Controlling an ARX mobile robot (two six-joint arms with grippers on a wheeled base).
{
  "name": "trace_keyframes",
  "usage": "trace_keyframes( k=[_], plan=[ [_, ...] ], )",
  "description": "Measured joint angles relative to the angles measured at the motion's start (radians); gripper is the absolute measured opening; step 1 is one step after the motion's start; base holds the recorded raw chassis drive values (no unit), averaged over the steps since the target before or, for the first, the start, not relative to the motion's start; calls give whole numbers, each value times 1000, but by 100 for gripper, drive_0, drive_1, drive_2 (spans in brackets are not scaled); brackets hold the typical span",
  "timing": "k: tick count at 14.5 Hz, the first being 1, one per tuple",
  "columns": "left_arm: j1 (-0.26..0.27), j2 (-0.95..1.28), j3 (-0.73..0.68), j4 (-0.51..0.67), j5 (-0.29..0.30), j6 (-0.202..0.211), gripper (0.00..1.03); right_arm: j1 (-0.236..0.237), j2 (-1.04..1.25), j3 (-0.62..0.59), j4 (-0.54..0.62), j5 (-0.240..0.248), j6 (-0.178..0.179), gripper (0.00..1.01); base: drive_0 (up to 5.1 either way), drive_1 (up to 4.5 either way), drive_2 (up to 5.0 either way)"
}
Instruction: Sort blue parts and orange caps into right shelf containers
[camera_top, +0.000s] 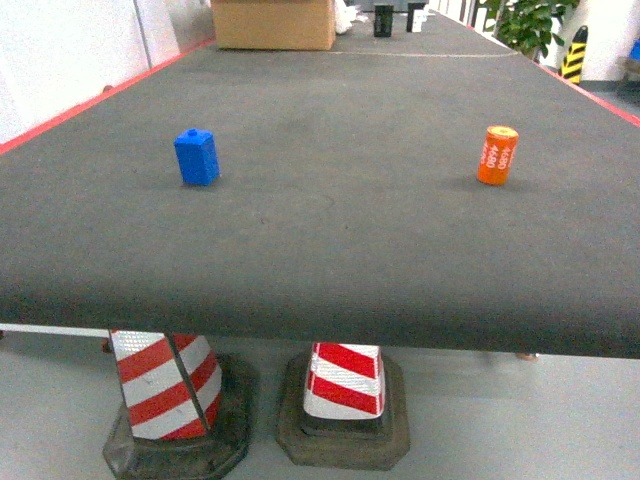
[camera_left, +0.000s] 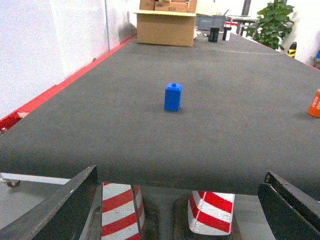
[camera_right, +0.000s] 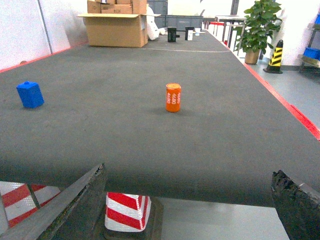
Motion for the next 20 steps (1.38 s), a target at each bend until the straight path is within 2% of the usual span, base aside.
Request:
trace_keyframes(
  k=[5, 20],
  plan=[
    [0, 0, 0, -1, 0, 0, 98, 0, 0, 0, 0, 0, 0, 98, 0, 0, 0],
    [0, 0, 0, 2, 0, 0, 98, 0, 0, 0, 3, 0, 0, 98, -1, 418, -420]
  ],
)
